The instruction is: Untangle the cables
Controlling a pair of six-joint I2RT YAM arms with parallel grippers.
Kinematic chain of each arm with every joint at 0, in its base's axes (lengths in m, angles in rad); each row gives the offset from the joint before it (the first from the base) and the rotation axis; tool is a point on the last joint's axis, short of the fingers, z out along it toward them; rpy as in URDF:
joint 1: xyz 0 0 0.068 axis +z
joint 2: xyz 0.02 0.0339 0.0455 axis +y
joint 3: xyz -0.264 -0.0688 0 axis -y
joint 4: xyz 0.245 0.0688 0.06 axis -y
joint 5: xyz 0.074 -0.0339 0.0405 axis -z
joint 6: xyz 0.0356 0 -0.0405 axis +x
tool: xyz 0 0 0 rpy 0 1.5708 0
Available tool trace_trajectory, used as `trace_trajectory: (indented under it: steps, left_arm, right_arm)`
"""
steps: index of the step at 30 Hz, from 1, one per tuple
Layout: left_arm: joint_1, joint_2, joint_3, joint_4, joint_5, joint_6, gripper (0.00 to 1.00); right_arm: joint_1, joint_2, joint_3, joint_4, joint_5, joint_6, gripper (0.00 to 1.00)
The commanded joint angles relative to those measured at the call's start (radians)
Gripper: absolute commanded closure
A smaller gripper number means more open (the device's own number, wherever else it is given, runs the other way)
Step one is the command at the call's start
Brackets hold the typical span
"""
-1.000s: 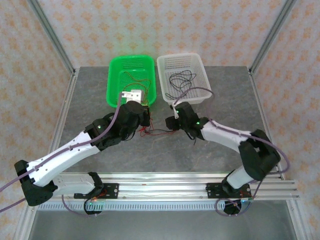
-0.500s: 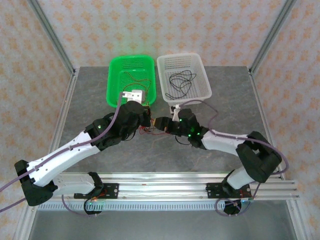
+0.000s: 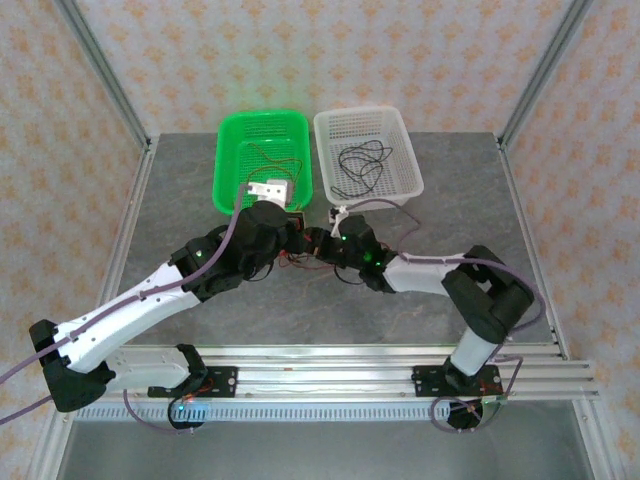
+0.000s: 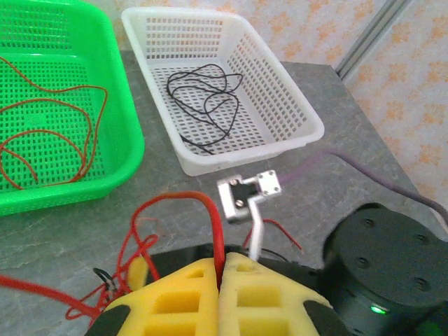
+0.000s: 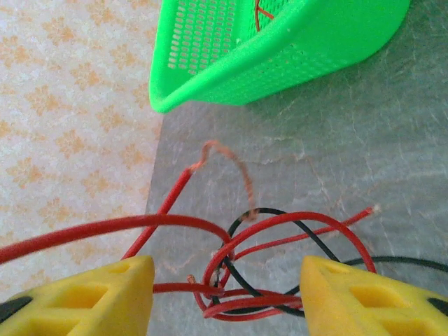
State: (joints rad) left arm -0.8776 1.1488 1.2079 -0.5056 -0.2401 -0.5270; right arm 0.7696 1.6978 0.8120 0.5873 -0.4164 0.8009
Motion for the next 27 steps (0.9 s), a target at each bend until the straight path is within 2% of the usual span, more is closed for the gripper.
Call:
trace_trajectory:
  steps: [1, 13, 21, 27]
  left_arm:
    - [-0.007, -0.015, 0.008, 0.033, 0.027, -0.013, 1.00]
    - [-0.016, -0.011, 0.044, 0.039, 0.052, -0.008, 1.00]
    - [-0.021, -0.017, 0.096, 0.022, 0.044, 0.005, 1.00]
    - [-0.022, -0.015, 0.164, -0.007, 0.013, 0.031, 1.00]
  right_arm:
    - [0.005, 0.053, 0.060, 0.052, 0.046, -0.001, 0.44]
    - [0.008, 0.257, 0.182, 0.016, 0.074, -0.006, 0.52]
    - [0.008, 0.325, 0.176, -0.038, 0.140, -0.020, 0.66]
    - [0.008, 0.335, 0.124, -0.048, 0.176, -0.023, 0.71]
